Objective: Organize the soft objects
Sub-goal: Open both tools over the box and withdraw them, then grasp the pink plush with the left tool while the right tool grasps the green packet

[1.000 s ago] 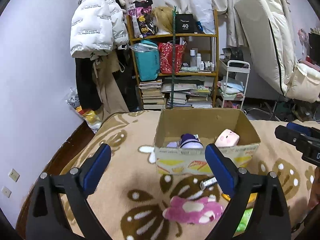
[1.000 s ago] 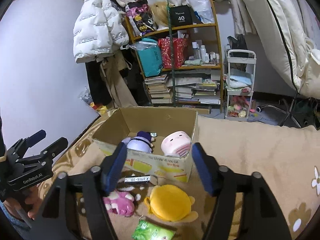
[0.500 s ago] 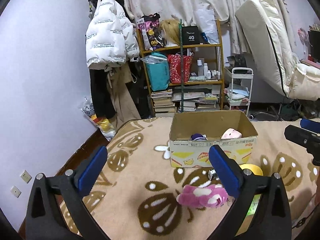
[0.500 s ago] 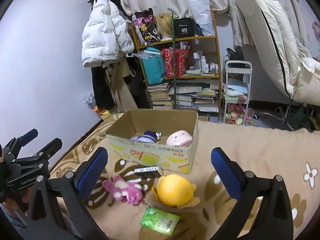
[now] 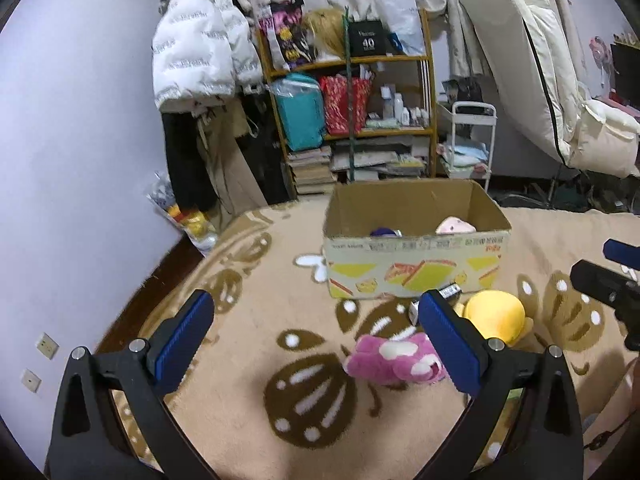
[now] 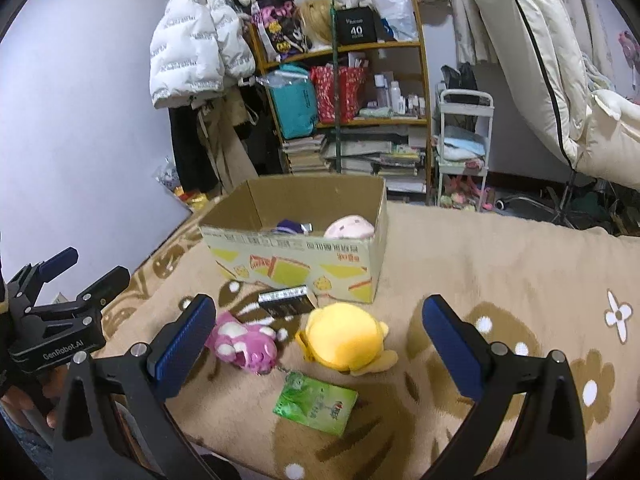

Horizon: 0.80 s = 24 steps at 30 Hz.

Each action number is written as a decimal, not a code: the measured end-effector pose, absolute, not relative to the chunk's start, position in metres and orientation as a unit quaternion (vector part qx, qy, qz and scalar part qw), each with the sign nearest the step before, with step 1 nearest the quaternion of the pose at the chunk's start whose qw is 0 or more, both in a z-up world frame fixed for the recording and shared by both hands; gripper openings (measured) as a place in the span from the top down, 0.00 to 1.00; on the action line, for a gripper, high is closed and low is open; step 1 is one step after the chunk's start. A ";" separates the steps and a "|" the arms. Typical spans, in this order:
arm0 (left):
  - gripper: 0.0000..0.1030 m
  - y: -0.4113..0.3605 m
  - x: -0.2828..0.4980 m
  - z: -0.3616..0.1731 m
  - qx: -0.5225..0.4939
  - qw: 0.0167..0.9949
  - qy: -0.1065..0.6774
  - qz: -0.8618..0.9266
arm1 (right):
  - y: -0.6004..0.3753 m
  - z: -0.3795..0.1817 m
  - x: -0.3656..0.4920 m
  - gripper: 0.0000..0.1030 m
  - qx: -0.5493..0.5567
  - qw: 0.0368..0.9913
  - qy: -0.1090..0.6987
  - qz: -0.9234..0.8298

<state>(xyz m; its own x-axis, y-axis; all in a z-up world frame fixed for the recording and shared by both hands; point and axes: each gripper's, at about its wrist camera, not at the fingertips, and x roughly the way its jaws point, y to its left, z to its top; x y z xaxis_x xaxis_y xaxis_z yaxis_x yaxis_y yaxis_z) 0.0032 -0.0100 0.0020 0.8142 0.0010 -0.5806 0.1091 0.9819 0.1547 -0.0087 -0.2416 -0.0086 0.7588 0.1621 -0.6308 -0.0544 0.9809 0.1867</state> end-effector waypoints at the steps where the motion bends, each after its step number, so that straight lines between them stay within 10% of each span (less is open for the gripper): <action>1: 0.02 -0.011 0.006 0.000 0.090 0.946 0.309 -0.030 | -0.241 -0.011 -0.007 0.00 0.077 0.933 0.348 0.057; 24: 0.02 -0.032 0.068 -0.064 0.035 0.881 0.455 -0.124 | -0.245 -0.079 0.042 0.00 0.109 0.865 0.488 0.042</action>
